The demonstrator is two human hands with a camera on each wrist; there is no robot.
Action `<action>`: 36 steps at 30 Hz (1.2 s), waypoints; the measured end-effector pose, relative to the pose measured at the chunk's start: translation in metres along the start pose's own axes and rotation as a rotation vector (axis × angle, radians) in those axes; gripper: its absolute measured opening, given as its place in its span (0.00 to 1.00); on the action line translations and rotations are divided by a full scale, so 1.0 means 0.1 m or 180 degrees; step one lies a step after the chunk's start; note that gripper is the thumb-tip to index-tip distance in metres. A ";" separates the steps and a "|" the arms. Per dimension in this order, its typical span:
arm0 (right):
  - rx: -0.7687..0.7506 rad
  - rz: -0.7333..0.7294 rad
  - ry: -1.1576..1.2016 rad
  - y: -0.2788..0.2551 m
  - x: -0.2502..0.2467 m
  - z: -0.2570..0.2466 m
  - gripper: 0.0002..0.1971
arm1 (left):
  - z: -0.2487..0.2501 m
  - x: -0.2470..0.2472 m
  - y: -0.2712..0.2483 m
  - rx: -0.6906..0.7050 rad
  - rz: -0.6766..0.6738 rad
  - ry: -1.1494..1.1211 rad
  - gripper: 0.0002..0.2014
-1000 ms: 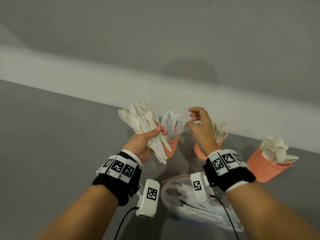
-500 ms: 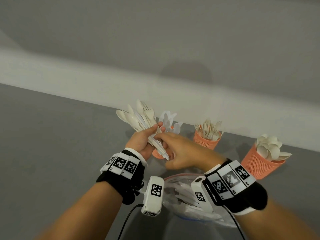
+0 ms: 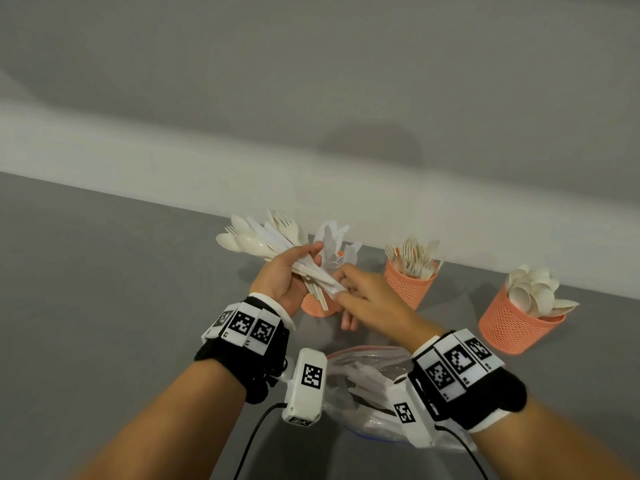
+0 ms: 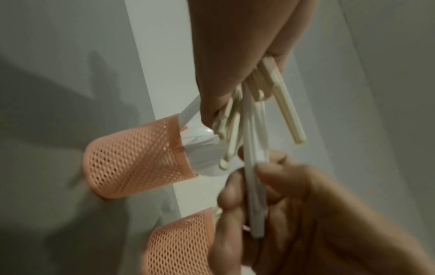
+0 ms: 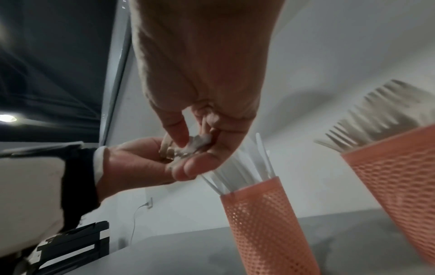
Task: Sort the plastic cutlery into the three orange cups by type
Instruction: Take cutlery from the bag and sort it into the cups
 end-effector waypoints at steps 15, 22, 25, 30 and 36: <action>0.0152 -0.0591 -0.0535 -0.02 -0.01 0.16 0.12 | 0.13 -0.09 0.03 0.0621 0.0107 0.0109 0.08; 0.0715 -0.1050 -0.0317 -0.19 -0.38 0.48 0.06 | 0.27 -0.32 0.11 0.0819 0.0276 0.0005 0.08; 0.0665 -0.0144 0.0889 -0.02 -0.53 0.56 0.10 | 0.26 -0.30 0.13 0.0805 0.0150 0.0134 0.07; 0.0491 0.0936 0.2488 0.41 -0.42 0.54 0.08 | 0.19 -0.26 0.14 0.0765 0.0015 0.0212 0.03; 0.0494 0.1068 0.2576 0.79 -0.24 0.44 0.08 | 0.10 -0.26 0.09 0.0626 -0.0352 0.0310 0.04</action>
Point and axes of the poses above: each hand's wrist, its own y-axis towards the middle knuckle, its own x-axis out of the palm, z = x × y, the point moved 5 cm from there along y, towards the middle knuckle, and after that the axes turned 1 degree about -x, right-handed, at the moved point
